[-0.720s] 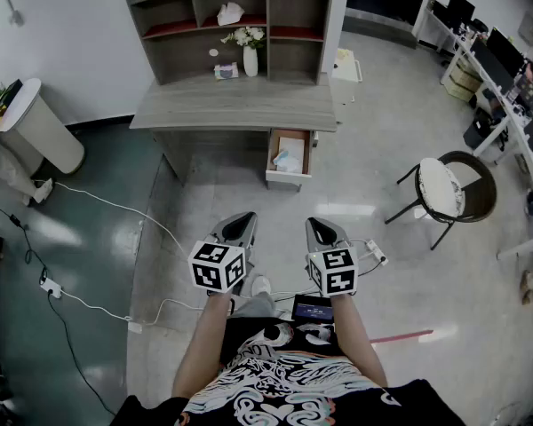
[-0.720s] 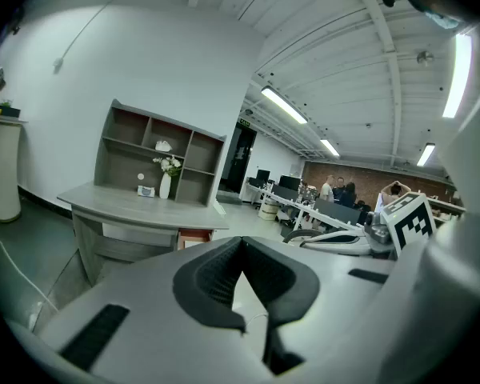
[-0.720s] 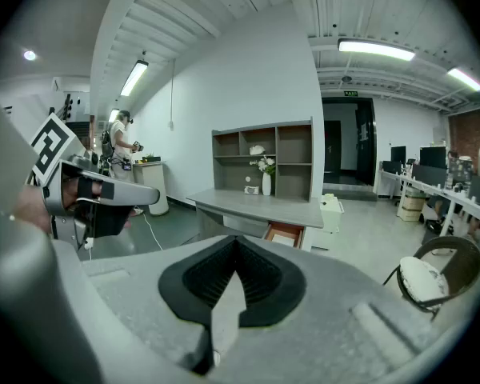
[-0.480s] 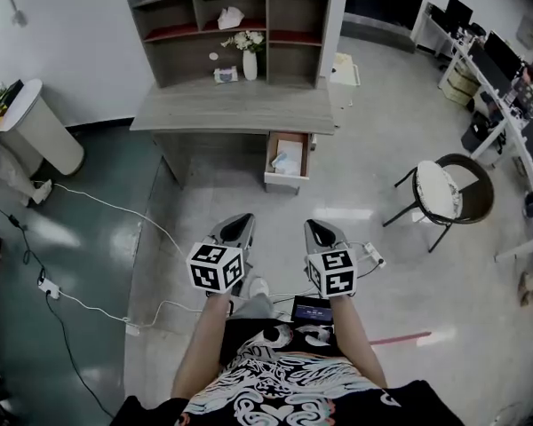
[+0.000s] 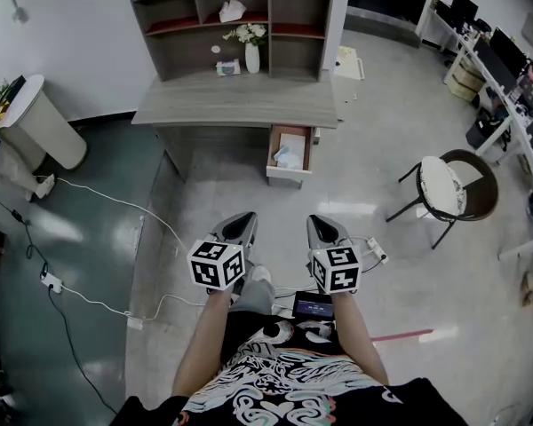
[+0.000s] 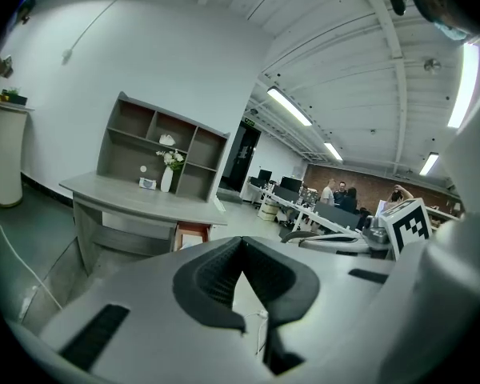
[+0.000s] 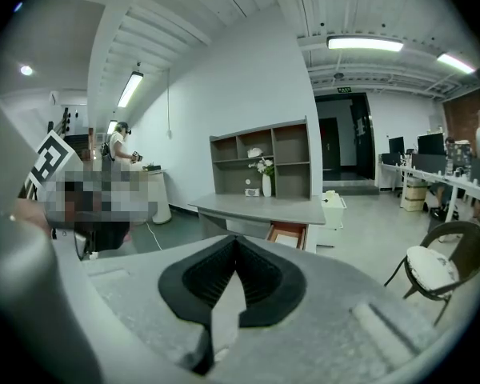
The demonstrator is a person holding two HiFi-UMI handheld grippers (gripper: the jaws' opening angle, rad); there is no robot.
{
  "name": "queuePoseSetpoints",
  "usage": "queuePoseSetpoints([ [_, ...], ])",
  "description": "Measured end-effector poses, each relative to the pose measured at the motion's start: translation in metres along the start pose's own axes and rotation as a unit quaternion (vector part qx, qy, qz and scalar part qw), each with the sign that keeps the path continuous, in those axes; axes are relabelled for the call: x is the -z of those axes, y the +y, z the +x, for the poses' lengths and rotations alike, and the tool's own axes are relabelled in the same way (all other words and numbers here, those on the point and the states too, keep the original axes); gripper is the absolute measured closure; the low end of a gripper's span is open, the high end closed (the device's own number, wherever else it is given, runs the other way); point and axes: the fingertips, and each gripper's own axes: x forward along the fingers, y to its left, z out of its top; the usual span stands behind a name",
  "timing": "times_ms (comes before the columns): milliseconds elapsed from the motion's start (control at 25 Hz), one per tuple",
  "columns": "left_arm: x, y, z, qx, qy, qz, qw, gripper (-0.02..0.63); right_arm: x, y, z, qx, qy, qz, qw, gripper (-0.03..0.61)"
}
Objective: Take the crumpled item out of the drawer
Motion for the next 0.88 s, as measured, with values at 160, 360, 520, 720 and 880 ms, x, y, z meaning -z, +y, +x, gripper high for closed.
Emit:
queuePoseSetpoints([
  [160, -0.003, 0.008, 0.021, 0.005, -0.001, -0.012, 0.9999, 0.614, -0.001, -0.012, 0.015, 0.0, 0.005, 0.001, 1.0, 0.574],
  [360, -0.011, 0.028, 0.065, 0.007, 0.013, -0.01, 0.9998, 0.614, -0.004, -0.041, 0.052, 0.005, 0.012, 0.016, 1.0, 0.574],
  [520, -0.027, 0.061, 0.117, 0.012, 0.026, -0.021, 0.9994, 0.613, -0.009, -0.069, 0.103, 0.007, 0.033, 0.022, 0.999, 0.574],
  [720, -0.069, 0.111, 0.189, 0.018, 0.038, -0.021, 0.9989, 0.614, -0.041, -0.103, 0.178, 0.006, 0.038, 0.039, 0.998, 0.573],
  [880, -0.093, 0.146, 0.243, 0.031, 0.051, -0.022, 0.9979, 0.614, -0.058, -0.129, 0.23, 0.017, 0.055, 0.034, 0.998, 0.574],
])
